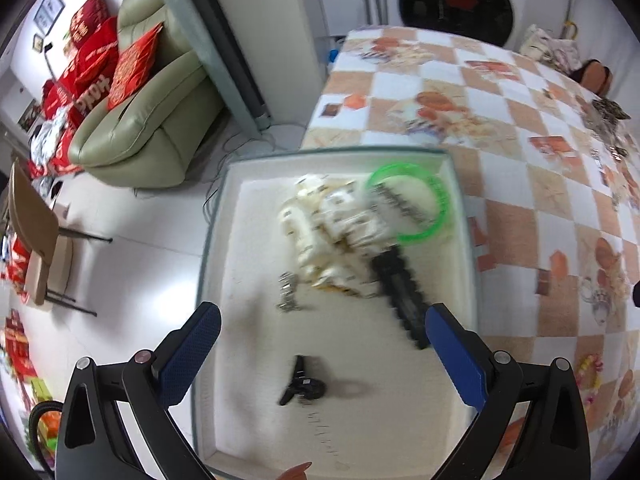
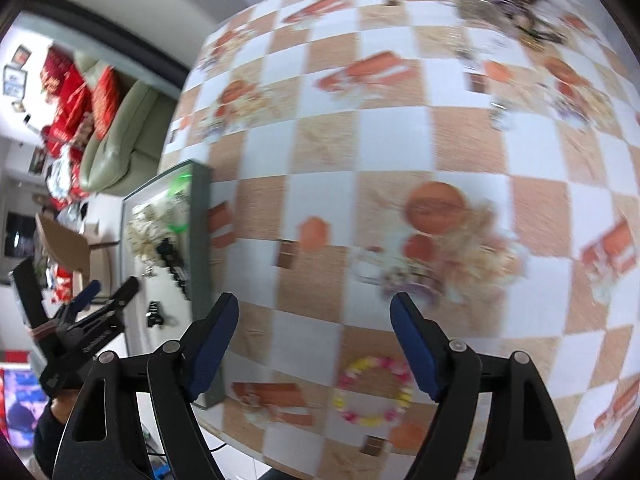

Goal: Organize jewelry
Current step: 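Move both tools back over the table toward the beaded bracelet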

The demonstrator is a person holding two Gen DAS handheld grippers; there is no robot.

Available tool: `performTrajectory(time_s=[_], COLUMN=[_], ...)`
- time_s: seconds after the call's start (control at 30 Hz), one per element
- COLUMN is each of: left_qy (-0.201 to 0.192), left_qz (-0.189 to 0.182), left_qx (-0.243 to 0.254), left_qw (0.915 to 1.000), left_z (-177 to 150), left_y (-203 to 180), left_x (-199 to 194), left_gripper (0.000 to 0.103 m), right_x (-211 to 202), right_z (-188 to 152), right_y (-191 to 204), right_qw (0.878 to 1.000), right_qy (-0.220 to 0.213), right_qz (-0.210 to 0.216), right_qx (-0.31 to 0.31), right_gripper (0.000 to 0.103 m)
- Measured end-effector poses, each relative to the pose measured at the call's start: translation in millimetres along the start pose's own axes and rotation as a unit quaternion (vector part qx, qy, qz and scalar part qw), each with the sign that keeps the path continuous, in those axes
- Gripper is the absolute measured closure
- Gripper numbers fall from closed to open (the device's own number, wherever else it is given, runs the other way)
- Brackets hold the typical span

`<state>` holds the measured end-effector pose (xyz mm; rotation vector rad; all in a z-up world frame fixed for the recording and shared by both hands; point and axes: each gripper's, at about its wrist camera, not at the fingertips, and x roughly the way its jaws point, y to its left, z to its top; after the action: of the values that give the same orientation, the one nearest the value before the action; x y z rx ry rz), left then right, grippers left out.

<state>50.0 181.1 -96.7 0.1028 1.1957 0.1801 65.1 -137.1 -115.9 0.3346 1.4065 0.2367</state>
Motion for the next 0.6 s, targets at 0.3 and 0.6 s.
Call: performTrajectory(time_s=[0.3, 0.6], left_qy=[-0.026, -0.014], left_qz=[-0.061, -0.12], left_qx=[0.055, 0.127], left_qw=[0.9963, 0.9844], left_z=[12.0, -6.5], left_y=[-69.6, -142.1], left_x=[-27.6, -39.2], left_gripper=[0.0, 0.0], right_x=[-23.8, -34.5], right_z=[-12.3, -10.8], right_y=[-66.4, -100.9], right_qw=[0.998, 0.996], right_qy=[-0.015, -0.024], right_qz=[-0.034, -0.041], right_qx=[0.056, 0.077], right_gripper=[0.022, 0.022])
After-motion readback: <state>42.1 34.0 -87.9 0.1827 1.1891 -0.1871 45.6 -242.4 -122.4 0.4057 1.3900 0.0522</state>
